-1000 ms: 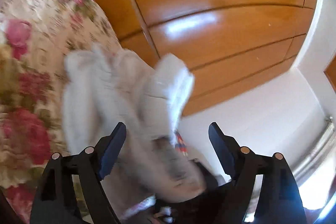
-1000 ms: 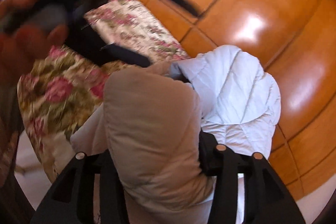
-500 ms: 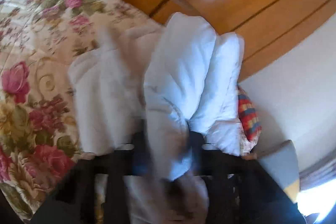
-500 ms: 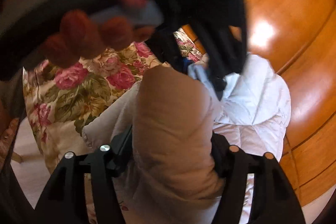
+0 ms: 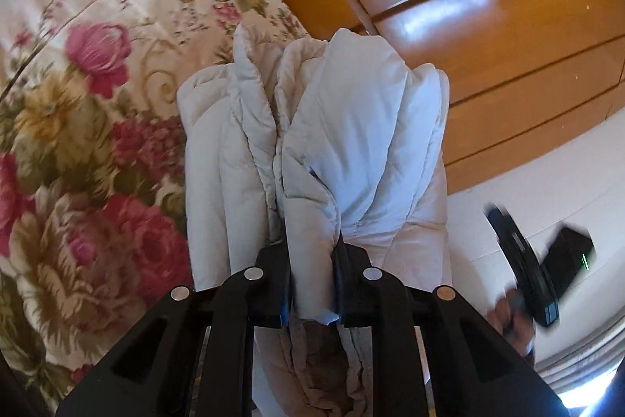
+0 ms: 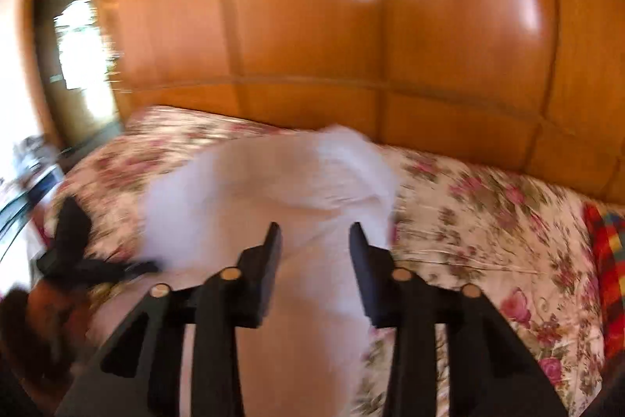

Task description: Fold small clothes

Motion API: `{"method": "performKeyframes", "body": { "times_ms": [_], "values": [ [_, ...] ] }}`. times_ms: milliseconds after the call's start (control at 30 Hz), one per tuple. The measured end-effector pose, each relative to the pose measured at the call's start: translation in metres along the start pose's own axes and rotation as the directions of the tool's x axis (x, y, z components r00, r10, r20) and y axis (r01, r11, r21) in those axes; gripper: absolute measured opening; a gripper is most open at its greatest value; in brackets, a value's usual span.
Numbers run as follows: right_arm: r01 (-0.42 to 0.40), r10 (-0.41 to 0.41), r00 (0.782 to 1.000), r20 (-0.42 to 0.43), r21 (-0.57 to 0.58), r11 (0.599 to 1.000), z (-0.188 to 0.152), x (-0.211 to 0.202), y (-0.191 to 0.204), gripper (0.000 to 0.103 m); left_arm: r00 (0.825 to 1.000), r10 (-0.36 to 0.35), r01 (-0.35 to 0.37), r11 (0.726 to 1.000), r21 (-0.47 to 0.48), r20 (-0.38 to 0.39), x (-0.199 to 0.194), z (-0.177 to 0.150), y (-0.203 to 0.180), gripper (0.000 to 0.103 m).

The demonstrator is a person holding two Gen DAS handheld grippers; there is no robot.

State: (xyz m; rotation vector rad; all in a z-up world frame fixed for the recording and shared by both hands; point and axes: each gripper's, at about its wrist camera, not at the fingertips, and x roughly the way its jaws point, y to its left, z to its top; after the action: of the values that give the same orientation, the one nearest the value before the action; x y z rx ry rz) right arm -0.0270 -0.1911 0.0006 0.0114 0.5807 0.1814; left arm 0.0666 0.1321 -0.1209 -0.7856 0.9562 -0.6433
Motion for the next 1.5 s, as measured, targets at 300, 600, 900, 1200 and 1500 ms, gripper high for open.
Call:
{"method": "performKeyframes", "body": {
  "times_ms": [300,600,900,1200,1500],
  "values": [
    [-0.014,0.000,0.972,-0.235,-0.059,0.998,0.040,0.157,0.054,0.028,0.999,0.042,-0.043,0.999,0.018,0.014,-0.006,-0.008,0.002,0.015],
    [0.123,-0.162,0.975,-0.149,-0.240,0.963,-0.010,0.205,0.098,0.026,0.994,0.032,-0.033,0.999,0.011,0.102,-0.041,-0.012,0.010,0.022],
    [0.150,-0.180,0.979,-0.096,-0.262,0.953,-0.013,0.200,0.109,0.026,0.969,0.076,-0.128,0.968,0.216,0.236,-0.076,0.000,-0.082,0.028],
    [0.129,-0.150,0.986,-0.073,-0.232,0.964,-0.015,0.188,0.109,0.026,0.966,0.097,-0.173,0.933,0.317,0.241,-0.037,0.017,-0.135,0.028],
    [0.013,-0.015,0.999,-0.030,-0.051,0.999,-0.013,0.121,0.085,0.049,0.933,0.304,-0.349,0.897,0.271,0.195,0.038,0.025,-0.072,0.028]
  ]
}}
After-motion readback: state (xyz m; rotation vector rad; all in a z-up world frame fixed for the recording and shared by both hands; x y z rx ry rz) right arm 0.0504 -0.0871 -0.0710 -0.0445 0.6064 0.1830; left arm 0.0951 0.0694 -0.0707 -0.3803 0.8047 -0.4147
